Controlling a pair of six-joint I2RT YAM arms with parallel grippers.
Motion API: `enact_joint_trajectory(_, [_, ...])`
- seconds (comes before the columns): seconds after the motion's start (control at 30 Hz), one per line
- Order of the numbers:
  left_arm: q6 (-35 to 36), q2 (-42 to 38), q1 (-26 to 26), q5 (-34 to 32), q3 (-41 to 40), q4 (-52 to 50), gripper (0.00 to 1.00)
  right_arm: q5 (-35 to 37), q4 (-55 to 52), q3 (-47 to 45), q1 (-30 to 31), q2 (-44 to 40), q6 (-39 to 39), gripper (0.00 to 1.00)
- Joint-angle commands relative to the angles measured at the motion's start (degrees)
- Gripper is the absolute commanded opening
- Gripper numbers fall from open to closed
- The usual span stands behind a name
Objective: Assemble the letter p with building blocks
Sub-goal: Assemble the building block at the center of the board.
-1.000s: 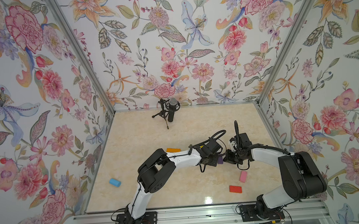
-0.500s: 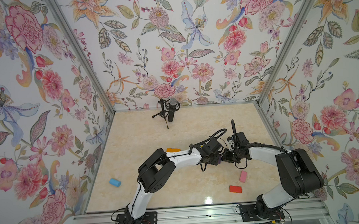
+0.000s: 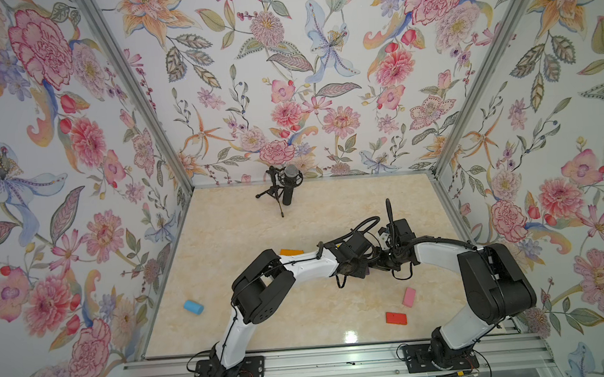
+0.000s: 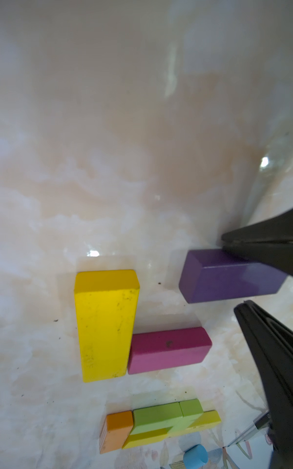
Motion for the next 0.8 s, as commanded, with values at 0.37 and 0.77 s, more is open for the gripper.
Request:
enact_joint_trajectory(0.37, [-0.77,0.91,0.77,2.03,-2.97,0.87,0.0,1.72,-1.98,-4.66,-0.18,-1.03,-1.17,0.0])
enact_joint_trajectory(0.77, [-0.73,3.11,1.29,3.22,-0.97,1.18,0.0,-1.03,-0.77,-3.02,0.27,1.02,-0.8,0.0])
